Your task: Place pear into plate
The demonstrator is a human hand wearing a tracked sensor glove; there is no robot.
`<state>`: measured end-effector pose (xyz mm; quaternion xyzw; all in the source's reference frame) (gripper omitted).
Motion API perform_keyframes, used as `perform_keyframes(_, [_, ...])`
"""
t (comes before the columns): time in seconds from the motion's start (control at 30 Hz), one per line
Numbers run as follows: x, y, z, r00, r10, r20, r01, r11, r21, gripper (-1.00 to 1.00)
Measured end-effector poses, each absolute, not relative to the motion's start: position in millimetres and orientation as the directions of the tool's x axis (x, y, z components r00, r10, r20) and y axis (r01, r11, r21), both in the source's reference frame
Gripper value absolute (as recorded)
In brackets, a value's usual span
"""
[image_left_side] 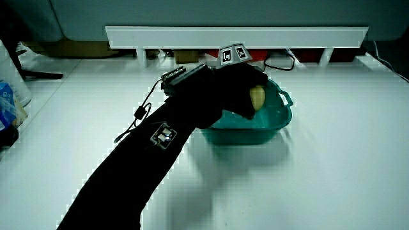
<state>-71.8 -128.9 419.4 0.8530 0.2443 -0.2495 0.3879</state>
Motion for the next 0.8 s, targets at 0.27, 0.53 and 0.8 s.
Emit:
perform_keyframes(0.27, [-85.8, -143.6, 450.7, 0.826, 0.114, -0.552, 0.491, -0.627, 0.605, 0.00])
perform_keyframes(0.53, [-82.5, -136.1, 478.9, 0.859, 0.109, -0.500, 0.457, -0.603, 0.654, 0.00])
perform_keyframes(0.8, [-94.3, -135.7, 493.7, 0.870, 0.066, -0.488, 0.423, -0.609, 0.672, 0.00])
